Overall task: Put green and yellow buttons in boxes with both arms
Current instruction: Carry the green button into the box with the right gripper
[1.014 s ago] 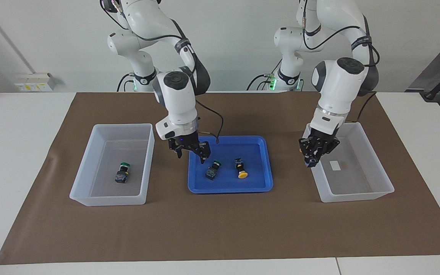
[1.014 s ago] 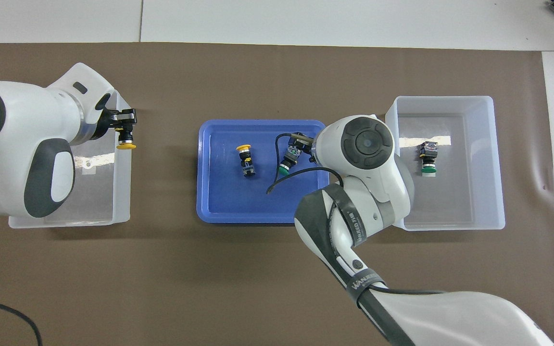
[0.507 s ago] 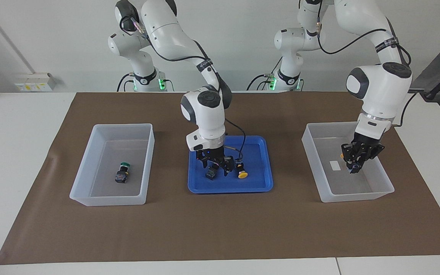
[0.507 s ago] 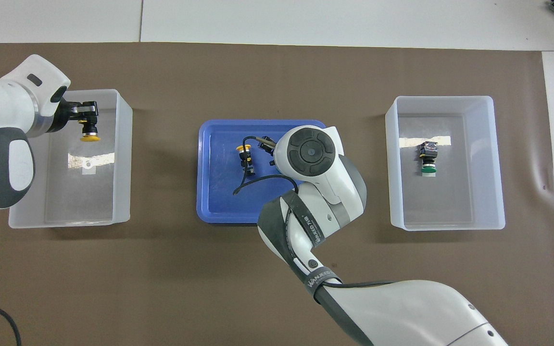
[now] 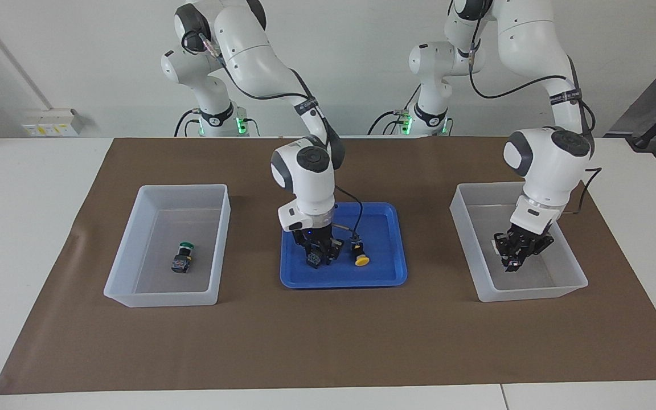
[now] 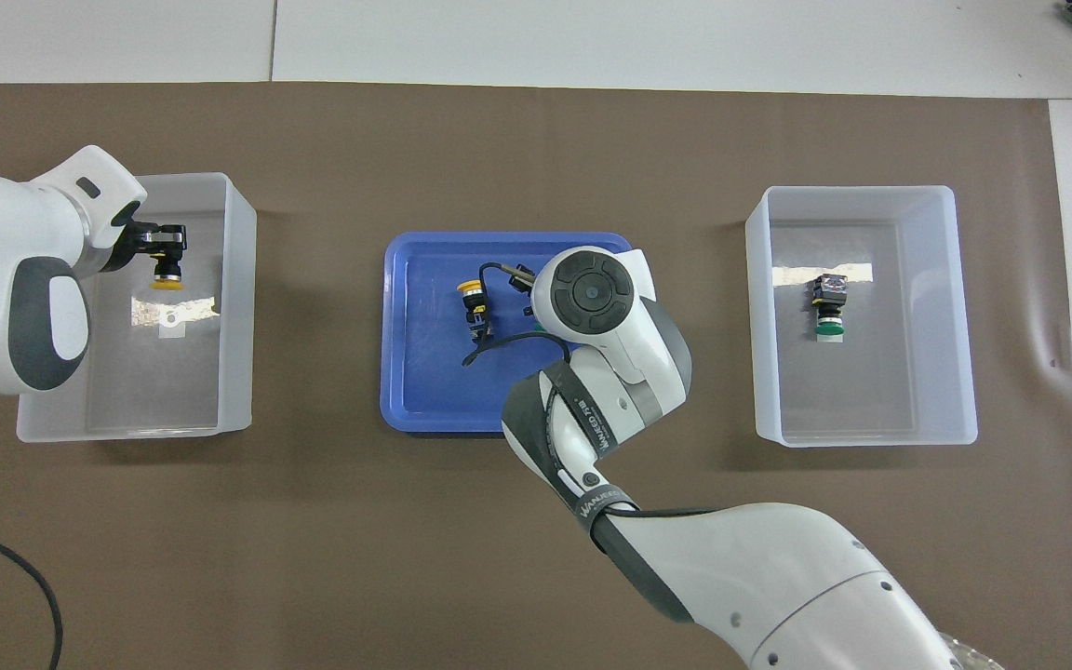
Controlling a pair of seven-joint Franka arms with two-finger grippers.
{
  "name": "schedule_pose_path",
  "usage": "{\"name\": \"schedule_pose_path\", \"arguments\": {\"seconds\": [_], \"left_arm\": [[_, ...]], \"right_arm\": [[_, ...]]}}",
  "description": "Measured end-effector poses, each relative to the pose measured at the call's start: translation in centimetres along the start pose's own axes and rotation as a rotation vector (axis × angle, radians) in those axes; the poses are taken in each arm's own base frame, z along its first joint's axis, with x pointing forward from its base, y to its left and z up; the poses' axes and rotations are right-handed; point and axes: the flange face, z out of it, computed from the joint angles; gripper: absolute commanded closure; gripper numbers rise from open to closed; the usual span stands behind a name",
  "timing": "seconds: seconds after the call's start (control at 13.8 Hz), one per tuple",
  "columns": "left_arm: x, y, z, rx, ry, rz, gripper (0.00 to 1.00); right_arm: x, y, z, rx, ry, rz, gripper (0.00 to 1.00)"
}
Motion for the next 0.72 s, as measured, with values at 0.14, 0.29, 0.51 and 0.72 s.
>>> {"name": "schedule_pose_path", "arguments": {"seconds": [0.14,0.29,0.51,0.72], "left_arm": [[-0.1,-0.5,1.9,0.004,0.015,-0.006,0.68],[0.0,-0.9,2.7,0.007,0.025,-0.011,0.00],[0.8,-0.9,1.9,0.009,0.057,-0.009,0.00],[2.5,-0.5,-1.1,0.008,0.112,-0.001,0.00]], "right_arm": [[-0.2,-0.3,-1.0,-0.005,-0.006,-0.004,1.00],[0.3,-0.3,-3.5,0.001,-0.006,-0.010,1.00],[3.6,2.0,-10.2,-0.003,-0.015,-0.080,1.00],[9.1,7.9,-16.2,-0.027,-0.045,-0.265,1.00]]}}
